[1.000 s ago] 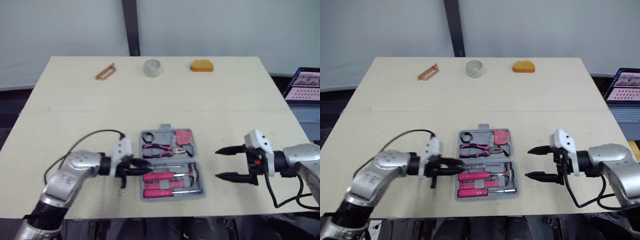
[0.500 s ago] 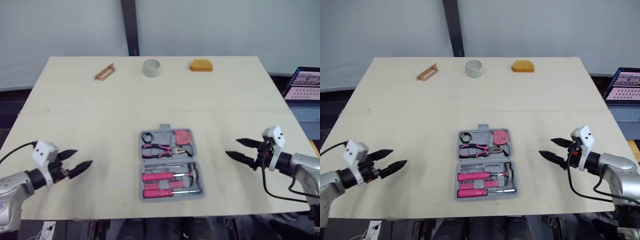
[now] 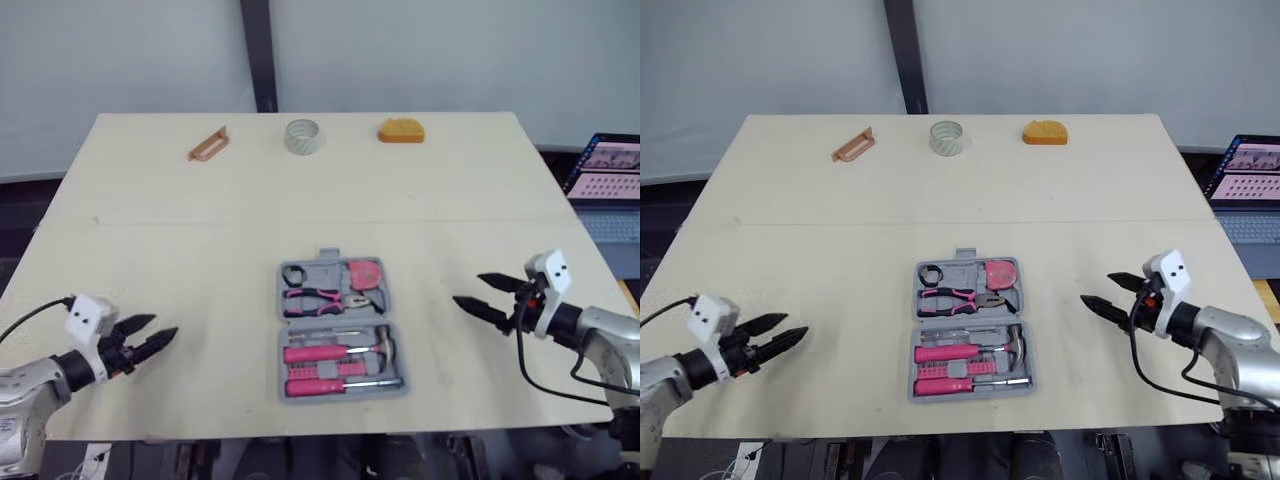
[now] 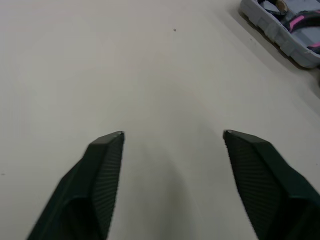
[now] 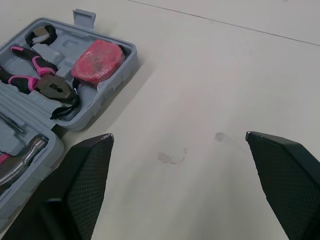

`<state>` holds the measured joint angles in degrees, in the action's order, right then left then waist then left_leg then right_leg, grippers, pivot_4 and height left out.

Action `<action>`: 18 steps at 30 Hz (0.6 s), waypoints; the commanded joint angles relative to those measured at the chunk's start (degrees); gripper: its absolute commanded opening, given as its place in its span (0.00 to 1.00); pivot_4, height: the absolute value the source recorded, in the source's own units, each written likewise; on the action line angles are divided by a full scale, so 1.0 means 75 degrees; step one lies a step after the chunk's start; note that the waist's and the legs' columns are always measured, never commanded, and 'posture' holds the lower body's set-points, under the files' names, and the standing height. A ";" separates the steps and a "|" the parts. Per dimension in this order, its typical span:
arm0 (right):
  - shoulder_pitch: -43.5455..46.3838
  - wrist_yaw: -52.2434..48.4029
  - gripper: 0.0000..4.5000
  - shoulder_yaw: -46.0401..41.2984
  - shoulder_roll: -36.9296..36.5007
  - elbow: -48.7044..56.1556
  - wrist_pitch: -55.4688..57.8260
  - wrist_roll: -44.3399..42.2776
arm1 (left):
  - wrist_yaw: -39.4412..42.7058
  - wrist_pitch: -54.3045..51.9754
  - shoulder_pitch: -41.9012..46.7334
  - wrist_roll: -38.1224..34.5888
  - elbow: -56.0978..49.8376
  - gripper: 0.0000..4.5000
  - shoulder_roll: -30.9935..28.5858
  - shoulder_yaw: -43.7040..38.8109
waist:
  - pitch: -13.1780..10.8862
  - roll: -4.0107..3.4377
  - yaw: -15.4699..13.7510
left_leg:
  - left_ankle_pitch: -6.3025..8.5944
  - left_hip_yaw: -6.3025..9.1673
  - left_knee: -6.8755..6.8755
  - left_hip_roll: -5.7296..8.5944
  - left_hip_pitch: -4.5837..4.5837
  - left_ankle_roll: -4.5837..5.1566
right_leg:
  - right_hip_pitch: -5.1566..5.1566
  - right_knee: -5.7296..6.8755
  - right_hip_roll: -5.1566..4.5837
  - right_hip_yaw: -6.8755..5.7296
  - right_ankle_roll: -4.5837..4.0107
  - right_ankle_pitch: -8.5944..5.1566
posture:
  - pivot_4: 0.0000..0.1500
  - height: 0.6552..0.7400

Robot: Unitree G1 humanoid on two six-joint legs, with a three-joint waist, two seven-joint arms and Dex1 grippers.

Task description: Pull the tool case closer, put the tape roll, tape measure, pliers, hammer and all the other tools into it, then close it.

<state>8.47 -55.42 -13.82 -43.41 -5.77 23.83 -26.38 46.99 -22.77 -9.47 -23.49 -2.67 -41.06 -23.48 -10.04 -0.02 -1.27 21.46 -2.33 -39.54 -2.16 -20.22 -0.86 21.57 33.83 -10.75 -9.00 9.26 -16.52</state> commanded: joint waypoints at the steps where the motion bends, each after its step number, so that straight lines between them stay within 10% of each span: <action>1: -0.0032 0.0241 0.71 0.0159 0.0173 0.0606 0.0113 0.0029 | -0.0180 -0.0042 0.0222 0.0128 -0.0602 0.27 0.0152 0.0533 | 0.0000 0.0000 -0.0004 | 0.0000 0.0000 0.0000 0.0000 0.0000 0.0000 | 0.0000 0.0000 0.0000 0.0000 0.0000 0.0000 | 1.00 1.00; 4: -0.0080 0.0251 0.38 0.0485 0.0321 0.0960 0.0325 0.0056 | -0.0304 -0.0135 0.0545 0.0255 -0.0740 0.00 0.0354 0.1123 | 0.0000 0.0000 -0.0011 | 0.0000 0.0000 -0.0001 0.0000 0.0001 0.0000 | 0.0000 0.0002 0.0000 0.0002 0.0000 0.0000 | 1.00 1.00; 7: -0.0146 0.0365 0.05 0.0952 0.0506 0.1356 0.0475 0.0196 | -0.0341 -0.0128 0.0883 0.0458 -0.0668 0.00 0.0600 0.1824 | 0.0001 -0.0001 -0.0001 | 0.0000 0.0000 0.0000 0.0000 0.0002 -0.0001 | 0.0000 0.0002 0.0001 0.0001 0.0000 0.0000 | 1.00 1.00; 18: 0.0424 0.0965 0.02 0.2185 0.1225 0.0767 0.0367 0.1202 | -0.0363 0.0090 0.2174 0.1113 0.0276 0.00 0.1669 0.3602 | 0.0002 -0.0002 -0.0014 | -0.0001 -0.0001 -0.0003 0.0001 0.0002 -0.0001 | 0.0000 0.0004 0.0002 0.0000 0.0000 0.0000 | 1.00 1.00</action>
<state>11.95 -48.93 2.57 -34.24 -0.07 27.54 -18.09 43.93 -23.10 6.16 -15.45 -0.60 -28.86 2.95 -10.03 -0.03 -1.37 21.46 -2.34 -39.56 -2.15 -20.23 -0.86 21.58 33.84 -10.73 -9.01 9.26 -16.52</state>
